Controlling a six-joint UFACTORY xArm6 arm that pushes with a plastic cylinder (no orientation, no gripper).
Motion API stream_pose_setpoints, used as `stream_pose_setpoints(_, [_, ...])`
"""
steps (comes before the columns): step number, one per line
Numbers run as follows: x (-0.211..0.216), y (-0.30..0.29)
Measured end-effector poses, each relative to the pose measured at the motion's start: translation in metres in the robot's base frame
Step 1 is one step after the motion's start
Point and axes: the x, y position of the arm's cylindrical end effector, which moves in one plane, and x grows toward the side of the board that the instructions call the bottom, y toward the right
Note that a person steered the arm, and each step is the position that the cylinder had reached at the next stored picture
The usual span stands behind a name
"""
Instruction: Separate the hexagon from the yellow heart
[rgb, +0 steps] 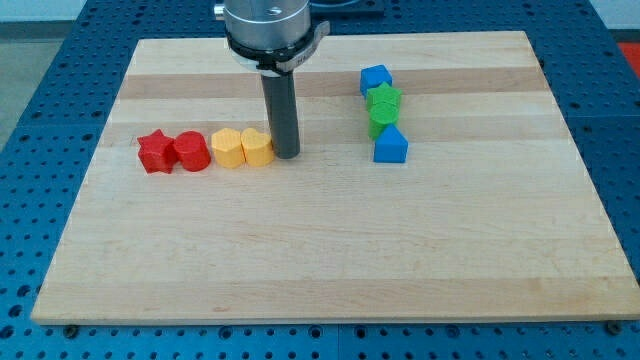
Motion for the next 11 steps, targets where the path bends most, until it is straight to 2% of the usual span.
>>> stream_pose_setpoints(2, [0.014, 0.004])
stream_pose_setpoints(3, [0.045, 0.003])
stream_pose_setpoints(4, [0.061, -0.022])
stream_pose_setpoints(6, [0.06, -0.058])
stream_pose_setpoints(9, [0.001, -0.066])
stream_pose_setpoints(11, [-0.056, -0.081])
